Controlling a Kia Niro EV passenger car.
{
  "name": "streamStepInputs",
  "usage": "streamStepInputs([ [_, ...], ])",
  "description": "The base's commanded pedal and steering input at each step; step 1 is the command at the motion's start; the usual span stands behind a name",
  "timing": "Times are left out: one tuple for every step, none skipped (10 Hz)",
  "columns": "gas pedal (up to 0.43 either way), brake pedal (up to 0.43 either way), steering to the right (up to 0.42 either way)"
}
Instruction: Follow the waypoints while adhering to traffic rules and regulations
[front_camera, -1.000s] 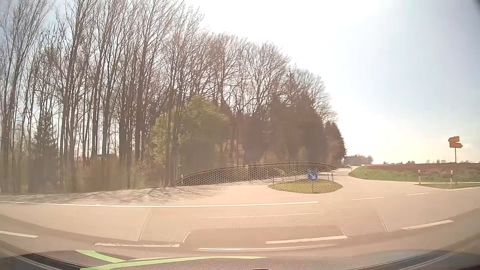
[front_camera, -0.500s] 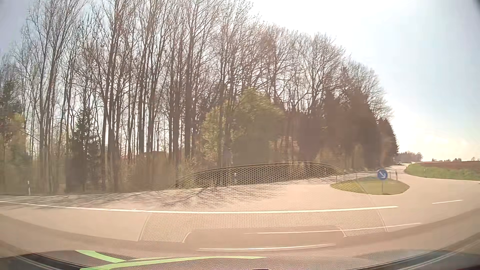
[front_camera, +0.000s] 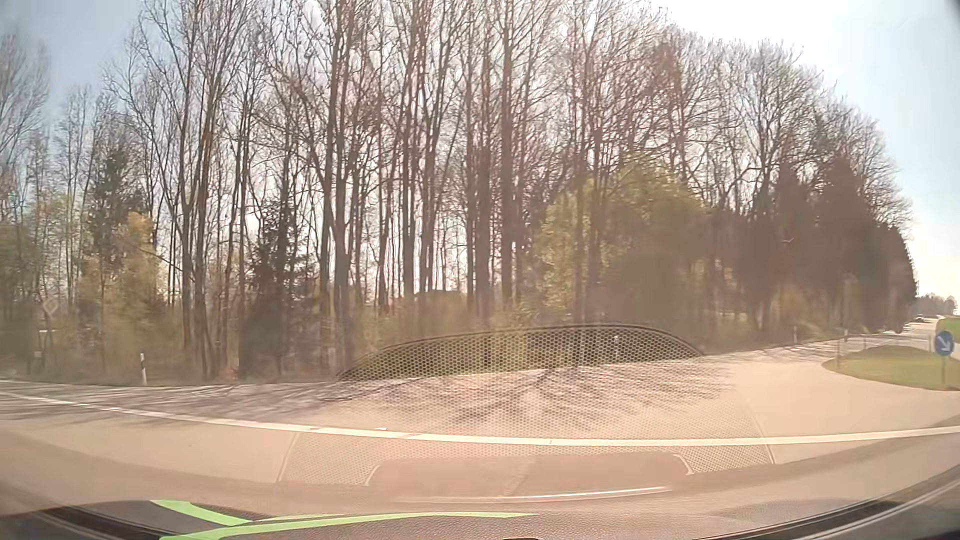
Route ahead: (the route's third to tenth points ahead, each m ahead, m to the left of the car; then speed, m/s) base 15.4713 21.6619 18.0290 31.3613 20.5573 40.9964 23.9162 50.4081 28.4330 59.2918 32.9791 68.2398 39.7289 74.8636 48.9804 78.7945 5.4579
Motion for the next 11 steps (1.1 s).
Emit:
streamStepInputs([
  [0.248,0.000,-0.394],
  [0.248,0.000,-0.405],
  [0.248,0.000,-0.413],
  [0.248,0.000,-0.420],
  [0.248,0.000,-0.421],
  [0.248,0.000,-0.416],
  [0.248,0.000,-0.404],
  [0.248,0.000,-0.395],
  [0.248,0.000,-0.395],
  [0.248,0.000,-0.396],
  [0.248,0.000,-0.396],
])
